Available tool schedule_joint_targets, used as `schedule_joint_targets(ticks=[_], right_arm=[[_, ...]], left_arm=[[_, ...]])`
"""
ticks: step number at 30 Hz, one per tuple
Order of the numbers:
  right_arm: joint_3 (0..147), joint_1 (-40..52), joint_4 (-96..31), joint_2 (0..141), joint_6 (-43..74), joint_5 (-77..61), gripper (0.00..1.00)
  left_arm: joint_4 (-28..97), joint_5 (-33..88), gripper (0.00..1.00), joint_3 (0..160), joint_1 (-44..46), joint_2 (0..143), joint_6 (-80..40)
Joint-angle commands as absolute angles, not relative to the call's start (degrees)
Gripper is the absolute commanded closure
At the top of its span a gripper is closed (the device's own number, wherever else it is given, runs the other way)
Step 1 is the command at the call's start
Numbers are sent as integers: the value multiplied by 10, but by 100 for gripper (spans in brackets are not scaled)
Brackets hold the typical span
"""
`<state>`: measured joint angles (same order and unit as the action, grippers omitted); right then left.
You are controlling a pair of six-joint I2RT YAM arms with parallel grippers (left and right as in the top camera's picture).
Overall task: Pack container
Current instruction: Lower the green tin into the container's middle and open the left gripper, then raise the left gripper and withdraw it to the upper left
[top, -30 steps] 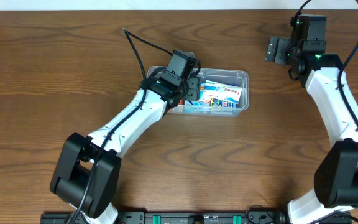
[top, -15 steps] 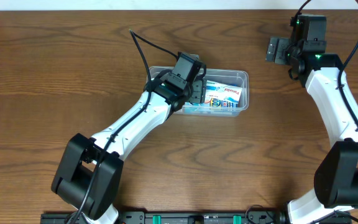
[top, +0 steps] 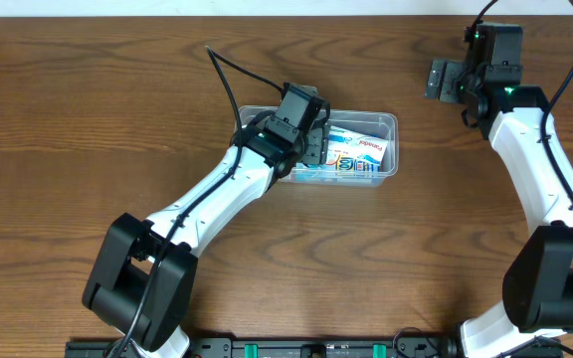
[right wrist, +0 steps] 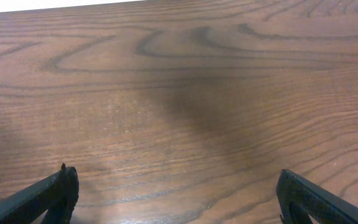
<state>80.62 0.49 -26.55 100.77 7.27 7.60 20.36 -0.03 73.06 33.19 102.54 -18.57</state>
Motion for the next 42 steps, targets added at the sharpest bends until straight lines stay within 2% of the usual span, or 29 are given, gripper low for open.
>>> schedule_joint_targets(ticks=[1,6,10,16,21,26,42], right_arm=[[811,4,-266,1002,83,84,1],[811,4,-266,1002,83,84,1],[811,4,-266,1002,83,84,1],[811,4,-266,1002,83,84,1],[811,4,-266,1002,83,84,1],[811,4,-266,1002,83,84,1],[811,4,-266,1002,83,84,1]], left_arm=[[203,-9,28,744,326,1024,-177],[204,-9,28,748,293,976,-161],[219,-9,27,748,227,925,-161],[242,-9,1,748,102,877,-161],[244,-9,2,747,24,876,-162],[244,-9,2,747,-15,877,-162],[244,-9,2,747,-23,877,-162]])
